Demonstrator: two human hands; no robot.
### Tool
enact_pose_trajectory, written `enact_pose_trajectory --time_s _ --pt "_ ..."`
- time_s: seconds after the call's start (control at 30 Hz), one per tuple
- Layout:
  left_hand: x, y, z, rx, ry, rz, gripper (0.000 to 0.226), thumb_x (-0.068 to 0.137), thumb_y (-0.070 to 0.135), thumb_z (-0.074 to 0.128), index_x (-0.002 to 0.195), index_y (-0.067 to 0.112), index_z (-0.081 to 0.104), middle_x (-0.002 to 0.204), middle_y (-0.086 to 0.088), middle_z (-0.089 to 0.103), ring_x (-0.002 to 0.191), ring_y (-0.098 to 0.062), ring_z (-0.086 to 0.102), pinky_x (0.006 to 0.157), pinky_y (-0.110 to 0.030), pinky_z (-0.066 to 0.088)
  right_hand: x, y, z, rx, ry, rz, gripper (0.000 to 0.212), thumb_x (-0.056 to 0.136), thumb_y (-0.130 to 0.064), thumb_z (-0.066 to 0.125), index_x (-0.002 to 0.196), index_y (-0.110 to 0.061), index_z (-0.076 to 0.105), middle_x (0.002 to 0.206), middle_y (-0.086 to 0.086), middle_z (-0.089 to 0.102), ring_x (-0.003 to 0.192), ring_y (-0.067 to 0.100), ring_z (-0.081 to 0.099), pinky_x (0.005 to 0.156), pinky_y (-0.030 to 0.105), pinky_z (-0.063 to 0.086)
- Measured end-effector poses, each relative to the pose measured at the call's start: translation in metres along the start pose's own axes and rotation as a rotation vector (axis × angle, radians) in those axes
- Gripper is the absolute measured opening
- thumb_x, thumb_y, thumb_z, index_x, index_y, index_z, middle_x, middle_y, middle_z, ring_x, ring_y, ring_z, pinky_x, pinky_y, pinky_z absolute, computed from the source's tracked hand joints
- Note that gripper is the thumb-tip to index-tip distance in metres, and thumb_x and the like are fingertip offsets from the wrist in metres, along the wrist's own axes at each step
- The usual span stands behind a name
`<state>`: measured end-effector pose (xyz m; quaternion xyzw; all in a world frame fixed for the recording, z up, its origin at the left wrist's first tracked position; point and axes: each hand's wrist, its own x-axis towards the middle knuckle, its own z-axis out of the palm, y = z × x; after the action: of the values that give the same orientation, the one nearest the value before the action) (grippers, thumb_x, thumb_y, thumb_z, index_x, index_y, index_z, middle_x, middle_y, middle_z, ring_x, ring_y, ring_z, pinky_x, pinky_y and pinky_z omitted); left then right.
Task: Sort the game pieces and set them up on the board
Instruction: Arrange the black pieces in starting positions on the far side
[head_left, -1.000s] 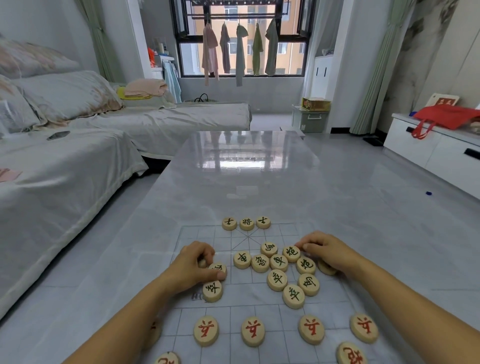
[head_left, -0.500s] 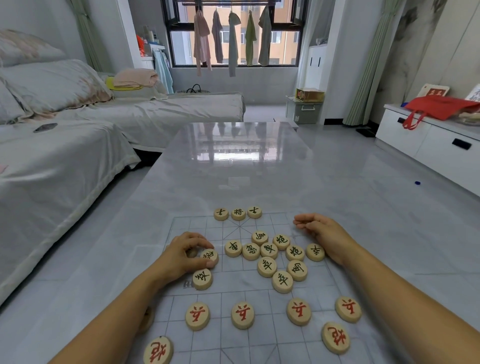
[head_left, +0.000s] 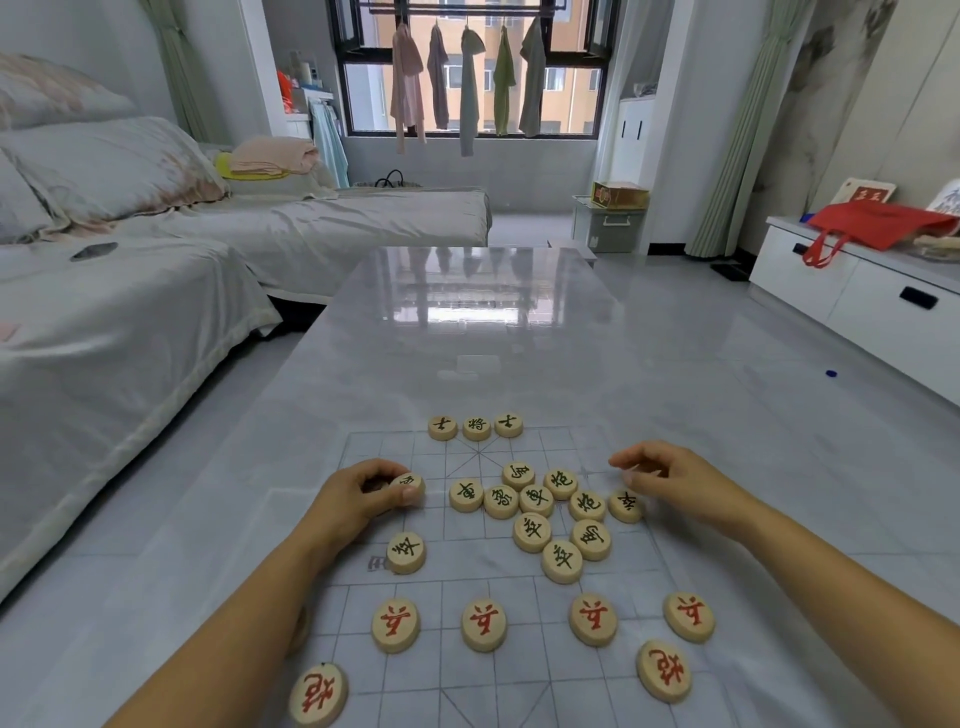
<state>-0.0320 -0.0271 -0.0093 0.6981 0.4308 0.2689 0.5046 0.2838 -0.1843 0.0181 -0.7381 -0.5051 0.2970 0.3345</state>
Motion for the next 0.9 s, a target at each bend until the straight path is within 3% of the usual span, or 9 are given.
enact_pose_trajectory --time_s 0.17,0.23,0.43,0.5,0.6,0.77,0.9 --pt "-0.001 -0.001 0.001 0.051 -0.014 0.025 0.024 0.073 0.023 0.075 0.095 0.016 0.067 0.100 -0.005 0.067 0.093 -0.018 0.061 0.076 -0.020 0.045 -0.003 -0.017 0.019 -0.219 0.100 -0.174 0.016 0.087 -0.011 0.058 0.088 -0.027 0.063 0.094 -0.008 0.055 0.083 0.005 0.055 0.069 0.016 0.042" --pt "-0.001 -0.001 0.000 0.074 -0.024 0.026 0.024 0.073 0.022 0.075 0.095 0.017 0.067 0.102 -0.004 0.065 0.095 -0.018 0.059 0.076 -0.020 0.044 0.001 -0.033 0.037 -0.312 0.058 -0.229 0.009 0.086 -0.020 0.061 0.093 -0.026 0.064 0.095 -0.007 0.054 0.085 0.009 0.054 0.073 0.016 0.043" --pt "0.000 -0.003 0.001 0.130 -0.010 0.027 0.029 0.069 0.025 0.079 0.095 0.018 0.067 0.102 -0.002 0.064 0.094 -0.016 0.059 0.075 -0.020 0.045 0.022 -0.074 0.086 -0.606 -0.091 -0.277 0.047 0.082 -0.038 0.063 0.124 -0.020 0.054 0.112 0.000 0.047 0.108 0.019 0.046 0.087 0.027 0.039" --pt "0.001 -0.005 0.000 0.136 -0.009 0.027 0.030 0.068 0.027 0.080 0.094 0.020 0.067 0.102 -0.002 0.064 0.094 -0.016 0.059 0.077 -0.021 0.045 0.027 -0.079 0.093 -0.689 -0.092 -0.272 0.048 0.082 -0.038 0.063 0.126 -0.020 0.054 0.117 0.004 0.048 0.112 0.022 0.043 0.087 0.028 0.036" --pt "0.001 -0.005 -0.001 0.125 -0.013 0.029 0.037 0.061 0.036 0.081 0.092 0.022 0.067 0.101 -0.001 0.065 0.095 -0.017 0.059 0.077 -0.022 0.046 0.031 -0.083 0.095 -0.724 -0.094 -0.288 0.043 0.081 -0.038 0.063 0.119 -0.019 0.058 0.110 0.002 0.048 0.108 0.022 0.045 0.083 0.027 0.035" --pt "0.002 -0.005 -0.001 0.139 -0.011 0.041 0.027 0.068 0.031 0.079 0.091 0.024 0.067 0.102 0.000 0.063 0.095 -0.016 0.058 0.081 -0.025 0.047 0.052 -0.075 0.060 -0.445 0.115 -0.105 0.031 0.083 -0.033 0.064 0.108 -0.015 0.061 0.106 0.002 0.059 0.095 0.021 0.058 0.084 0.036 0.049" --pt "0.003 -0.006 -0.002 0.140 -0.011 0.033 0.028 0.067 0.031 0.080 0.091 0.025 0.067 0.101 0.001 0.063 0.095 -0.017 0.058 0.084 -0.029 0.047 0.074 -0.052 0.047 -0.534 0.197 0.046 0.026 0.084 -0.029 0.061 0.099 -0.009 0.063 0.103 0.010 0.064 0.090 0.024 0.060 0.078 0.036 0.050"
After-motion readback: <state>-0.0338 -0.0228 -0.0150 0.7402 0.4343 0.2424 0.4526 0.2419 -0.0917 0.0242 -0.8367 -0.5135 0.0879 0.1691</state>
